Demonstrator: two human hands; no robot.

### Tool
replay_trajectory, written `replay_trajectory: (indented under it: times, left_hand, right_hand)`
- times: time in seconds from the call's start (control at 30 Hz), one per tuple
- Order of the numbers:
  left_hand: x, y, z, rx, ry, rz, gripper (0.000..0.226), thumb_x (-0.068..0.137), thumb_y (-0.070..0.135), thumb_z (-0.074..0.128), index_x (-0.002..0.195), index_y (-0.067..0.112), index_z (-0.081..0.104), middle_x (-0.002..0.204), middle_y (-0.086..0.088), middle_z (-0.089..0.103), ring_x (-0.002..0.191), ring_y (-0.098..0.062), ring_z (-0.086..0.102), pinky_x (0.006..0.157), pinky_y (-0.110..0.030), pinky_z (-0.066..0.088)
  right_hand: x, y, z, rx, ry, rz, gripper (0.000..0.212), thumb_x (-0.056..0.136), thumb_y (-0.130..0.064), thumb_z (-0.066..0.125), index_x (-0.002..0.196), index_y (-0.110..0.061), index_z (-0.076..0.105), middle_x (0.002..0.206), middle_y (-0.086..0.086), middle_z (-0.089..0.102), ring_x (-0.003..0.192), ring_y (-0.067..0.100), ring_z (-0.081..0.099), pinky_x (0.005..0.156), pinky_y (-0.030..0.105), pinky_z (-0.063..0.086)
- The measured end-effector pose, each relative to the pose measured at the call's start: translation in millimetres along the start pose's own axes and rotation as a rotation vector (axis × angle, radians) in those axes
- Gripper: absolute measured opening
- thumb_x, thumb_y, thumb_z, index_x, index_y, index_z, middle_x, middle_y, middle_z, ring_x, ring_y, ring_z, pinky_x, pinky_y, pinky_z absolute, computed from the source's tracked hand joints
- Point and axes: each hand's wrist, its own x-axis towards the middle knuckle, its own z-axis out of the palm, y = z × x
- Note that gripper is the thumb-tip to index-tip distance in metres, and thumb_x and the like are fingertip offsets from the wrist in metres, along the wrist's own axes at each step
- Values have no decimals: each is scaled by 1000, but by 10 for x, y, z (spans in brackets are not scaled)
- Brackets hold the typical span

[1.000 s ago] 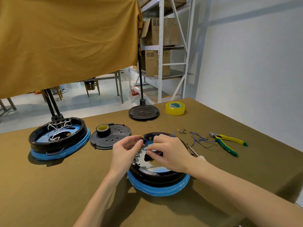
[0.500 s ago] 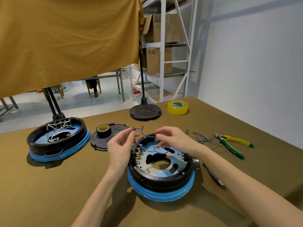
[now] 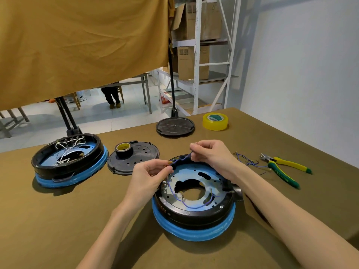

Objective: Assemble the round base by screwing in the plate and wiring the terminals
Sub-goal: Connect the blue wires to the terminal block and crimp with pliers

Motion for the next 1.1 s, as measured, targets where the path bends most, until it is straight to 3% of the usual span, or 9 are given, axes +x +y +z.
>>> replay_trajectory:
  times: [0.13, 0.27, 0.4, 0.5, 0.6, 0.7, 0.8, 0.93, 1.1]
  left_hand:
    - [1, 58, 4, 71, -70, 13, 13, 92, 12, 75, 104, 18, 78, 85, 6, 80, 84, -11, 77, 74, -18, 59]
    - [20, 85, -8, -85, 62, -27, 13, 94, 11, 72, 106, 15, 76, 89, 0, 81, 87, -12, 77, 75, -17, 57]
    - [26, 81, -17, -128, 85, -40, 13, 95, 10, 71, 108, 10, 75, 90, -2, 81, 88, -14, 77, 74, -19, 58]
    - [8, 57, 23, -97, 79, -4, 13, 93, 8, 73, 106, 8, 75, 88, -2, 81, 86, -15, 78, 74, -18, 58]
    - [11, 24, 17, 15, 99, 54, 11, 90, 13, 78, 100, 15, 77, 85, 4, 80, 82, -15, 77, 74, -22, 59]
    - [-11, -3, -12, 274, 112, 212, 13, 87, 18, 82, 96, 26, 78, 81, 18, 75, 81, -6, 72, 74, -13, 54]
    - [-44, -23, 15, 428, 126, 362, 18, 86, 16, 83, 101, 24, 78, 82, 20, 73, 82, -2, 69, 73, -9, 51]
    - [-25, 4, 21, 233, 116, 173, 11, 89, 28, 80, 95, 36, 75, 82, 17, 76, 81, -5, 72, 72, -14, 55]
    - [14, 6, -7, 114, 104, 92, 6, 95, 29, 73, 95, 28, 80, 81, 7, 78, 77, -13, 74, 70, -24, 59]
  right_hand:
    - [65, -73, 65, 68, -50, -30, 8, 91, -13, 75, 87, -7, 77, 77, 11, 70, 73, 21, 66, 79, 31, 61]
    - [93, -80, 70, 132, -164, 30, 12, 93, -5, 71, 104, -4, 76, 81, 9, 67, 74, 18, 65, 79, 32, 61]
    - [72, -69, 94, -110, -227, 96, 14, 94, -6, 71, 106, -9, 77, 90, 11, 71, 74, 15, 64, 78, 29, 60]
    - [57, -104, 146, -166, -234, 55, 8, 92, -10, 75, 99, -9, 79, 85, 11, 75, 73, 17, 68, 72, 26, 60]
    - [56, -141, 192, -291, -212, -6, 9, 92, -15, 77, 93, -6, 80, 73, 8, 73, 63, 14, 64, 61, 22, 55]
    - [74, -125, 256, -353, -157, -18, 11, 91, -13, 77, 85, -4, 77, 64, 7, 68, 55, 15, 59, 53, 21, 50]
    - [97, -75, 319, -327, -104, 50, 18, 89, -11, 78, 72, -9, 75, 59, 7, 66, 49, 15, 55, 49, 22, 47]
    - [93, -62, 314, -269, -91, 51, 18, 87, -11, 79, 70, -11, 75, 60, 8, 66, 52, 17, 57, 51, 23, 48]
    - [33, -24, 345, -251, -187, 49, 9, 94, -13, 73, 85, -9, 75, 68, 6, 72, 59, 14, 65, 57, 23, 54]
